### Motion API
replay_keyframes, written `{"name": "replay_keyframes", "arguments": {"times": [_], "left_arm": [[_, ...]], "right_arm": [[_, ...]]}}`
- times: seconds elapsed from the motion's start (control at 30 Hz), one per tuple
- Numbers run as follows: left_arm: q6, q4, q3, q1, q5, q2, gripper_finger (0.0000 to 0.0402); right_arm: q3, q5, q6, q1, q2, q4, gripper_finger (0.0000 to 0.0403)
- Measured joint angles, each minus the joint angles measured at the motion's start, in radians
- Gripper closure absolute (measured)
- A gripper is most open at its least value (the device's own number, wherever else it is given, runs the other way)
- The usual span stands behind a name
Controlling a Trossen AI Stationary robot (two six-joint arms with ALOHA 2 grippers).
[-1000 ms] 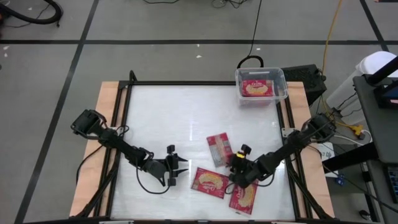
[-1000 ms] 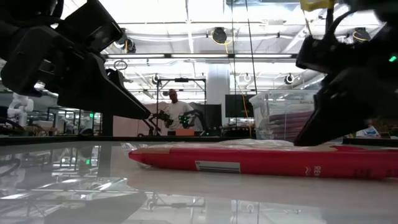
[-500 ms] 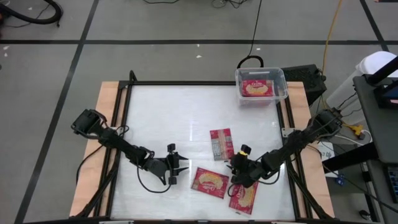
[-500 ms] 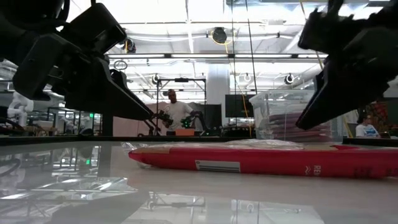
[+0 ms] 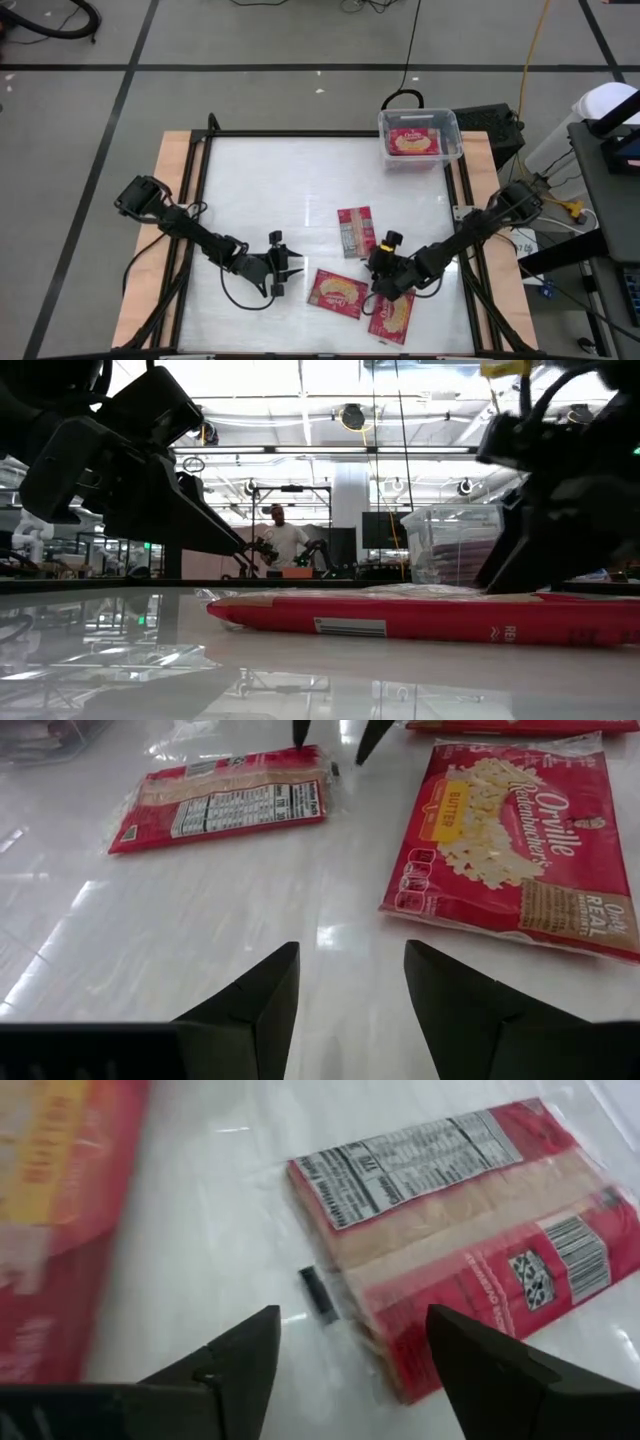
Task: Sort popcorn bags into baskets
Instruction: Put the red popcorn bag into the transparent bin
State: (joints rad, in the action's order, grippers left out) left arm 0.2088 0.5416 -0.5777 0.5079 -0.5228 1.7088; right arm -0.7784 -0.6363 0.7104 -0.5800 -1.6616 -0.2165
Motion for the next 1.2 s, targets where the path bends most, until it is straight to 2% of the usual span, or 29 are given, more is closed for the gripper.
{"name": "replay_keyframes", "arguments": {"times": [0.13,0.23,0.33,0.57,0.6,0.97,1.2], "left_arm": [[-0.004,0.001,0.0,-0.004,0.002,0.0,0.0215],[-0.013,0.001,0.0,-0.004,0.001,0.0,0.0215],[-0.016,0.001,0.0,-0.004,0.002,0.0,0.0215],[-0.023,0.002,0.0,-0.004,0.001,0.0,0.0215],[-0.03,0.005,0.0,-0.004,0.001,0.0,0.0215],[-0.277,0.163,0.0,-0.042,-0.036,0.0,0.0215],[-0.332,0.236,0.0,-0.084,0.049,0.007,0.0198]], "right_arm": [[-0.002,0.051,0.012,0.031,-0.036,0.017,0.0165],[-0.003,0.078,0.06,0.052,-0.061,0.021,0.0191],[-0.003,0.083,0.089,0.064,-0.07,0.025,0.0235],[-0.002,0.093,0.077,0.068,-0.061,0.051,0.0379],[-0.001,0.095,0.057,0.066,-0.055,0.057,0.039],[0.004,0.055,-0.042,0.062,0.079,0.079,0.0402],[0.003,0.014,-0.069,0.062,0.102,0.084,0.0402]]}}
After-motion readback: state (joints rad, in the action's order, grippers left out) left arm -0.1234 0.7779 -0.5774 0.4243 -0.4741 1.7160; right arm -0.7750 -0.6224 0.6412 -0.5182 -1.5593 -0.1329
